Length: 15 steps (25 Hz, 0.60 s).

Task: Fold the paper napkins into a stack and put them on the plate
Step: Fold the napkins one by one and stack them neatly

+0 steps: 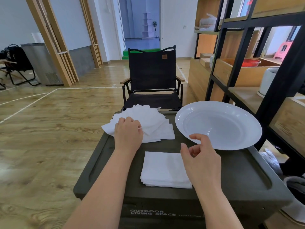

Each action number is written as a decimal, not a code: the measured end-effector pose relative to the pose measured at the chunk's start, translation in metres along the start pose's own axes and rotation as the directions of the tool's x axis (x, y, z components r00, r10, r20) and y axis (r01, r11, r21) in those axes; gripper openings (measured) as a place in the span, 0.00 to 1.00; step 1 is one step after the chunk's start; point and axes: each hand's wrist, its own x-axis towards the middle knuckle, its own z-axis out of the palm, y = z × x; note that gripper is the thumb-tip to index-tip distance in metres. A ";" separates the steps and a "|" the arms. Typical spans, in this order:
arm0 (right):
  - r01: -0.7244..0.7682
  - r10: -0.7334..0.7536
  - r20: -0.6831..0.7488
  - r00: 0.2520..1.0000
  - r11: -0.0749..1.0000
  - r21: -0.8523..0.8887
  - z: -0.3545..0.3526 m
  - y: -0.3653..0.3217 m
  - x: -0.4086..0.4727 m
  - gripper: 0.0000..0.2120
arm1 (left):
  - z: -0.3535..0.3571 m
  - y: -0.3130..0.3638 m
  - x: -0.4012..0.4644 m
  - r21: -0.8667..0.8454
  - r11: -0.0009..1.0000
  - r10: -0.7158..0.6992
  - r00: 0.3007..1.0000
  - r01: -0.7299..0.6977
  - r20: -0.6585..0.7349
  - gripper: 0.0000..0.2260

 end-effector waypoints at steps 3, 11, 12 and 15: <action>0.008 -0.009 0.010 1.000 1.000 0.026 0.000 0.002 0.001 0.15 | -0.026 0.004 -0.015 -0.138 0.990 0.017 0.992 -0.034 -0.123 0.08; -0.208 0.104 0.382 0.918 0.948 0.241 -0.009 -0.007 0.006 0.18 | -0.099 0.017 -0.081 -0.817 0.543 0.073 0.958 0.196 0.278 0.04; -0.260 0.131 0.436 0.891 0.933 0.251 -0.012 -0.008 0.005 0.12 | -0.098 0.017 -0.083 -0.845 0.457 0.004 0.949 0.279 0.315 0.04; -0.450 0.237 0.546 0.804 0.842 0.297 -0.016 -0.007 0.005 0.14 | -0.083 0.017 -0.082 -0.838 0.312 -0.179 0.894 0.447 0.410 0.04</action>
